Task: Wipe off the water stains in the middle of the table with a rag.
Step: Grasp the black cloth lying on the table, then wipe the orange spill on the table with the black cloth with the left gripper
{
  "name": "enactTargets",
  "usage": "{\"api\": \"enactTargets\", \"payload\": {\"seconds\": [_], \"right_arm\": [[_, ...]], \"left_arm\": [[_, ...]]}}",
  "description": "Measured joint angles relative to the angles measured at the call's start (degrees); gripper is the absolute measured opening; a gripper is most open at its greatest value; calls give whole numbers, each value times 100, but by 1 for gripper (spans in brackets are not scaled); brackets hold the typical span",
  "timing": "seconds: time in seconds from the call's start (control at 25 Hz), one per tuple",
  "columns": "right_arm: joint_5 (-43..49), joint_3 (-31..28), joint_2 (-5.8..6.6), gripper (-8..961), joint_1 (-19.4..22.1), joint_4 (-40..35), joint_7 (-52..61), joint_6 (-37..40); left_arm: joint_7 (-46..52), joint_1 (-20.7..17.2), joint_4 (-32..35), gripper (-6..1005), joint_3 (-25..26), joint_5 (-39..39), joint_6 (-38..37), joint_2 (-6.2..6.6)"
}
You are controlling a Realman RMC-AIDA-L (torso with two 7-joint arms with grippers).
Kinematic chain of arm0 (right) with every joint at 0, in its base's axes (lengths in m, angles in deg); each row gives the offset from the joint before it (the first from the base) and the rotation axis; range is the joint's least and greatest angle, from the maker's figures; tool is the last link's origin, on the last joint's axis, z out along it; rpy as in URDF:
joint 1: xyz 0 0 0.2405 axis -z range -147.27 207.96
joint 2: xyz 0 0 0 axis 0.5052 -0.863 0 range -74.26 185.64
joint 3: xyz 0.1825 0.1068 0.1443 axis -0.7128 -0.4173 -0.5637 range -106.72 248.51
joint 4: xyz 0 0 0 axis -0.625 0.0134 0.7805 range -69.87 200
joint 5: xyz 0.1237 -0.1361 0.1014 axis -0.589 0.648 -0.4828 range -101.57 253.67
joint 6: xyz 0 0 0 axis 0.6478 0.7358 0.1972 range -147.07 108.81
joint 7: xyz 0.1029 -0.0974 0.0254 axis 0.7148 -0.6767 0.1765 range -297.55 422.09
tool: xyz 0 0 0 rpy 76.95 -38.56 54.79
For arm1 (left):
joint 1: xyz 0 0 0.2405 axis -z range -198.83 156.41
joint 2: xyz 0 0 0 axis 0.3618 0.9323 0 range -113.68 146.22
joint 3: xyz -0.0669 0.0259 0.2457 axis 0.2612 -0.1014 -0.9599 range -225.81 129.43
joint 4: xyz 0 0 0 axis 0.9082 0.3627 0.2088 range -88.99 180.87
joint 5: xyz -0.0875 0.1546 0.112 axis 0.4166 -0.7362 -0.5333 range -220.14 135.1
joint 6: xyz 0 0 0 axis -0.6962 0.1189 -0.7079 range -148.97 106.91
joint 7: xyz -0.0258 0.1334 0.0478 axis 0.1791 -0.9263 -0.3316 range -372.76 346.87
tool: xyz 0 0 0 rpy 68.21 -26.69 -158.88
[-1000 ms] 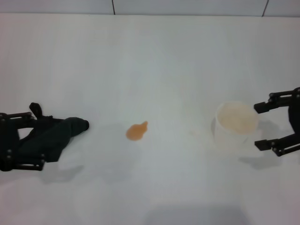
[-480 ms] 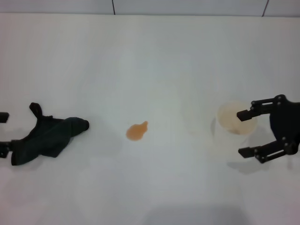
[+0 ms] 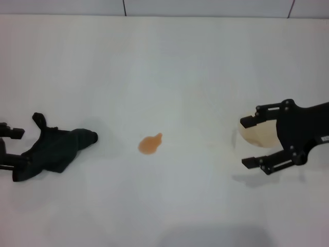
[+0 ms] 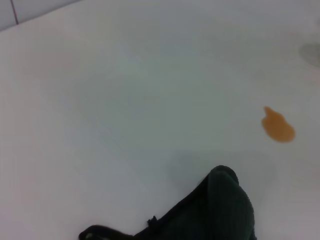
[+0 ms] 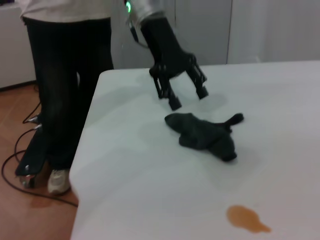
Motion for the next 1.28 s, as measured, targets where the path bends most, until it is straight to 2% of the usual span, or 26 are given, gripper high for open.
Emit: {"api": "enactTargets", "payload": {"seconds": [0.44, 0.8, 1.0, 1.12, 1.28], "right_arm": [[-233, 22, 0, 833, -23, 181, -42, -178], [-238, 90, 0, 833, -37, 303, -43, -201], [-272, 129, 0, 833, -37, 307, -46, -270], [-278, 247, 0, 833, -37, 301, -47, -403], [-285, 267, 0, 831, -42, 302, -47, -445]], "left_arm": [[-58, 27, -127, 780, -325, -83, 342, -269], [-75, 51, -119, 778, -360, -166, 545, -359], [-10, 114, -141, 776, -457, -507, 718, -473], [34, 125, -141, 542, -486, -615, 863, -526], [73, 134, -144, 381, -491, -634, 929, -543]]}}
